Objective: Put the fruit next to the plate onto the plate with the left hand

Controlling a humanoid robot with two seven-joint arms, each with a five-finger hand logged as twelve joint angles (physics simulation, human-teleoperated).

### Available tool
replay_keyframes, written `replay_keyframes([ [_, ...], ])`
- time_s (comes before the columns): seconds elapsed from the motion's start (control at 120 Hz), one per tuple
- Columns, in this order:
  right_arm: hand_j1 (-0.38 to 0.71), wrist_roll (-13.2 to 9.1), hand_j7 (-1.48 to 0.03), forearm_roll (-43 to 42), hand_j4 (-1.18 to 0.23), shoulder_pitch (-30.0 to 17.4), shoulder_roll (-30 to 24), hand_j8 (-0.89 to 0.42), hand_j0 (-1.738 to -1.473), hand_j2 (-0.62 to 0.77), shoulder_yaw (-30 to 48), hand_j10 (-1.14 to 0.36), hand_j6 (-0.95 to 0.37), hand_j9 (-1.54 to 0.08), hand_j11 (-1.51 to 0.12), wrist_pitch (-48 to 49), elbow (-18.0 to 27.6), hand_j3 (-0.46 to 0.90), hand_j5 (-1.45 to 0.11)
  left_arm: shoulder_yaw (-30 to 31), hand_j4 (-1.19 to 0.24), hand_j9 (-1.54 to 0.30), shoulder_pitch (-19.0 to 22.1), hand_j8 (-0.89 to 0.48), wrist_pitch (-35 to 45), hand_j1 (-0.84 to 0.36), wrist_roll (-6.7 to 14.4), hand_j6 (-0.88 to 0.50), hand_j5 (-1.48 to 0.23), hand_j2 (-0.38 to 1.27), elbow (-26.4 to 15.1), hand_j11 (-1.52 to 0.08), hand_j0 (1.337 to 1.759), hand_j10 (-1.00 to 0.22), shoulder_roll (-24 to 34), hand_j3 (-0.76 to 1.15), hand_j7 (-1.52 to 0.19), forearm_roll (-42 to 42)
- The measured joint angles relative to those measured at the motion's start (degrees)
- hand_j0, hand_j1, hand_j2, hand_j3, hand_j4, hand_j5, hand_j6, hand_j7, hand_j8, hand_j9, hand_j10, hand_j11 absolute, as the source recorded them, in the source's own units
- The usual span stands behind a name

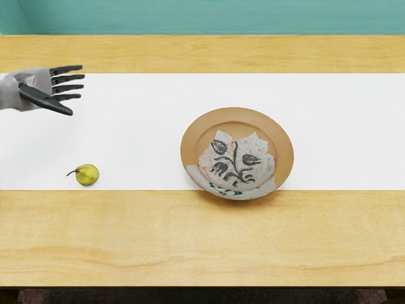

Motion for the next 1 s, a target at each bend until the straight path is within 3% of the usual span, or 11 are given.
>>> replay_keyframes([
  [0.258,-0.33,0.01,-0.02,0.24,-0.02,-0.79,0.00,-0.02,-1.658,0.00,0.05,-0.02,-0.02,-0.02,-0.02,-0.11,-0.15,0.00,-0.02,0.13,0.00,0.00,0.24,0.00,0.00,0.35,1.67,0.00,0.00,0.00,-1.56,0.00,1.658,0.00,0.61,0.00,0.00,0.55],
  [0.408,-0.33,0.01,-0.02,0.27,-0.02,-0.99,0.00,-0.02,-1.658,0.00,0.04,-0.02,-0.02,-0.02,-0.02,-0.12,-0.19,0.00,-0.02,0.14,-0.01,-0.01,-0.41,-0.01,-0.01,0.34,6.87,-0.01,-0.01,0.00,-1.74,-0.01,1.658,-0.01,0.80,0.00,-0.01,1.41],
  [0.542,-0.33,0.01,-0.02,0.28,-0.02,-1.04,0.00,-0.02,-1.658,0.00,0.04,-0.02,-0.02,-0.02,-0.02,-0.13,-0.21,0.00,-0.02,0.80,-0.01,-0.02,-0.42,-0.01,-0.01,0.34,8.71,-0.01,-0.02,0.00,-3.16,-0.02,1.658,-0.01,1.74,0.00,-0.02,5.31],
  [0.683,-0.33,0.01,-0.02,0.28,-0.02,-1.05,0.00,-0.02,-1.658,0.00,0.04,-0.02,-0.02,-0.02,-0.02,-0.13,-0.21,0.00,-0.02,4.33,-0.01,-0.01,-2.55,-0.01,2.59,0.34,9.09,-0.01,-0.01,0.00,-12.29,-0.01,1.658,-0.01,3.52,0.00,-0.01,8.15],
  [0.758,-0.33,0.01,-0.02,0.28,-0.02,-1.06,0.00,-0.02,-1.658,0.00,0.03,-0.02,-0.02,-0.02,-0.02,-0.13,-0.21,0.00,-0.02,8.68,-0.01,-0.01,-5.77,-0.01,13.78,0.34,8.85,-0.01,-0.01,0.00,-20.54,-0.01,1.658,-0.01,4.84,0.00,-0.01,10.30],
  [0.858,-0.33,0.01,-0.02,0.28,-0.02,-1.06,0.00,-0.02,-1.658,0.00,0.03,-0.02,-0.02,-0.02,-0.02,-0.13,-0.21,0.00,-0.02,13.58,-0.01,-0.01,-7.05,-0.01,29.67,0.34,7.44,-0.01,-0.01,0.00,-30.59,-0.01,1.658,-0.01,7.03,0.00,-0.01,12.21],
  [1.0,-0.33,0.01,-0.02,0.28,-0.02,-1.06,0.00,-0.02,-1.658,0.00,0.04,-0.02,-0.02,-0.02,-0.02,-0.13,-0.22,0.00,-0.02,17.80,-0.01,-0.01,-7.69,-0.01,43.92,0.34,6.16,-0.01,-0.01,0.00,-39.17,-0.01,1.658,-0.01,7.33,0.00,-0.01,14.67],
])
